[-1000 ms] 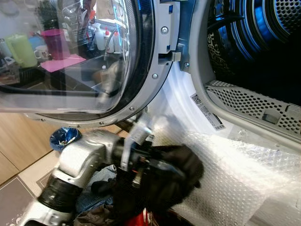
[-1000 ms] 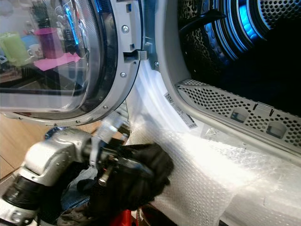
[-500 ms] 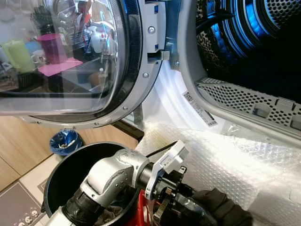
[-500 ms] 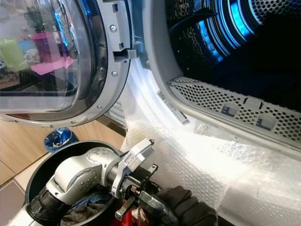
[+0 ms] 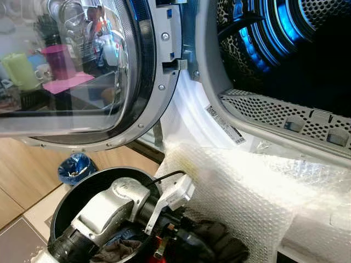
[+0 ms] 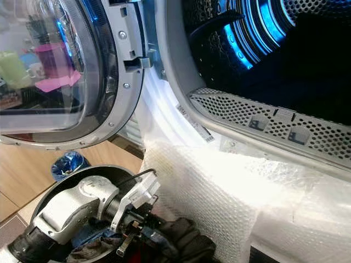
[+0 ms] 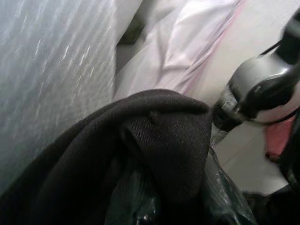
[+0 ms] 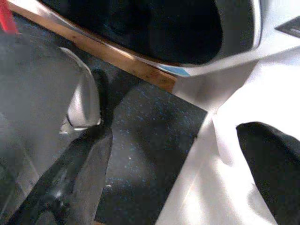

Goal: Clothes washing

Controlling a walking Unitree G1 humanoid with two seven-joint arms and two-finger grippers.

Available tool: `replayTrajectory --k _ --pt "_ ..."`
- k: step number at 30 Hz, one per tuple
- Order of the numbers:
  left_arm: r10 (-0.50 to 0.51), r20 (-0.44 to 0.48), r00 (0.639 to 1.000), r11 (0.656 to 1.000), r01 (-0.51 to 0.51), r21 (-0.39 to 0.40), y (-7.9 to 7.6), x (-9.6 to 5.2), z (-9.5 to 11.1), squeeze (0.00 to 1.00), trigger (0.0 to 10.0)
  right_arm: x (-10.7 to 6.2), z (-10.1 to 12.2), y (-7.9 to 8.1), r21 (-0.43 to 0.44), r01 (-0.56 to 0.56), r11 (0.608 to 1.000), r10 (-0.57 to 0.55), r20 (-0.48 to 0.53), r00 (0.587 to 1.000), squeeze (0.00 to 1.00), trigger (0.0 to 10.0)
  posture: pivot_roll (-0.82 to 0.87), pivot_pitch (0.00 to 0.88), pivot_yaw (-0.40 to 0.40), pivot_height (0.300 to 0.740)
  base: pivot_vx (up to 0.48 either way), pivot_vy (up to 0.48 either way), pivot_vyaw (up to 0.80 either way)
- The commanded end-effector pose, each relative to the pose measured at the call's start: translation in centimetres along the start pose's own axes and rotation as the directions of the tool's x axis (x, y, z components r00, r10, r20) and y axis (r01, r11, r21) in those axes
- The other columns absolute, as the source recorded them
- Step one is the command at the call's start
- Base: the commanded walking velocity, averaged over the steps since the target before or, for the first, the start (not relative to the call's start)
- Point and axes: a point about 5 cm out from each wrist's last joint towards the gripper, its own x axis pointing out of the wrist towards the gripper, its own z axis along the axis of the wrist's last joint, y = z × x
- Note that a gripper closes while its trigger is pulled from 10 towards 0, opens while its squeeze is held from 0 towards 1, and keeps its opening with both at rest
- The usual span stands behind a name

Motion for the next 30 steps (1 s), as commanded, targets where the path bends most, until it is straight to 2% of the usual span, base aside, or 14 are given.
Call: replayTrajectory --k 1,3,4,8,12,16,17,20,21,22,23,24,26,30 --pt "0.024 -0.016 1.0 1.0 -0.023 0.015 0.0 0.0 -0.5 0.0 0.0 0.5 3.2 -1.2 -0.005 -0.038 0.999 0.038 0.17 0.985 0.25 10.0 0.04 0.037 0.075 0.74 0.0 0.0 0.0" --pt "0.029 -0.019 0.999 0.999 -0.029 0.018 0.1 0.0 -0.6 0.0 0.0 0.4 3.5 -1.6 -0.02 -0.047 0.999 0.05 0.19 0.981 0.25 10.0 0.04 0.037 0.074 0.74 0.0 0.0 0.0" --pt "0.034 -0.02 0.999 0.999 -0.033 0.019 0.1 0.1 -0.7 0.0 0.0 0.4 4.0 -2.3 -0.028 -0.065 0.997 0.07 0.227 0.971 1.0 10.0 0.04 0.039 0.072 0.74 0.0 0.0 0.0" --pt "0.035 -0.02 0.999 0.999 -0.035 0.019 0.1 0.2 -1.0 0.0 0.0 -0.3 5.4 -4.4 -0.044 -0.169 0.985 0.173 0.344 0.923 1.0 10.0 0.03 0.04 0.066 0.74 0.0 0.0 0.0" --pt "0.018 -0.029 0.999 1.0 -0.018 0.012 -0.1 0.1 -1.3 0.0 0.0 -2.1 5.7 -5.7 -0.187 -0.338 0.922 0.386 0.388 0.837 1.0 10.0 0.03 0.037 0.062 0.74 0.0 0.0 0.0" --pt "0.015 -0.031 0.999 1.0 -0.014 0.014 -0.1 0.1 -1.4 0.0 0.0 -4.3 4.7 -6.4 -0.335 -0.502 0.797 0.595 0.299 0.746 1.0 10.0 0.03 0.035 0.063 0.74 0.0 0.0 0.0" --pt "0.013 -0.03 0.999 1.0 -0.013 0.016 -0.1 0.1 -1.3 0.0 0.0 -5.1 4.0 -6.7 -0.396 -0.54 0.742 0.65 0.232 0.723 1.0 10.0 0.02 0.032 0.064 0.74 0.0 0.0 0.0" --pt "0.009 -0.029 1.0 1.0 -0.009 0.018 0.0 0.0 -1.3 0.0 0.0 -6.4 3.5 -7.1 -0.436 -0.6 0.671 0.716 0.169 0.677 1.0 10.0 0.02 0.026 0.063 0.74 0.0 0.0 0.0" --pt "0.008 -0.03 1.0 1.0 -0.008 0.02 0.1 0.1 -1.3 0.0 0.0 -7.5 4.1 -6.6 -0.441 -0.646 0.623 0.769 0.196 0.608 1.0 10.0 0.01 0.022 0.063 0.74 0.0 0.0 0.0" --pt "0.008 -0.03 1.0 1.0 -0.008 0.02 0.1 0.1 -1.3 0.0 0.0 -7.5 4.1 -6.6 -0.441 -0.646 0.623 0.769 0.196 0.608 1.0 10.0 0.01 0.022 0.063 0.74 0.0 0.0 0.0" --pt "0.008 -0.03 1.0 1.0 -0.008 0.021 0.1 0.1 -1.3 0.0 0.0 -8.2 4.6 -6.1 -0.445 -0.67 0.594 0.798 0.22 0.561 0.72 10.0 0.01 0.022 0.063 0.74 0.0 0.0 0.0" --pt "0.007 -0.031 0.999 1.0 -0.006 0.022 0.2 0.2 -1.3 0.0 0.0 -9.5 5.9 -4.8 -0.464 -0.705 0.536 0.843 0.268 0.466 0.0 10.0 0.01 0.018 0.062 0.74 0.0 0.0 0.0" --pt "0.003 -0.029 1.0 1.0 -0.003 0.023 0.2 0.3 -1.3 0.0 0.0 -10.7 7.4 -3.3 -0.49 -0.713 0.501 0.865 0.32 0.387 0.0 10.0 0.0 0.011 0.068 0.74 0.0 0.0 0.0" --pt "-0.009 -0.029 1.0 1.0 0.01 0.023 0.2 0.4 -1.3 0.0 0.0 -11.8 8.5 -2.0 -0.511 -0.726 0.46 0.883 0.349 0.314 0.0 10.0 0.0 0.01 0.072 0.74 0.0 0.0 0.0"
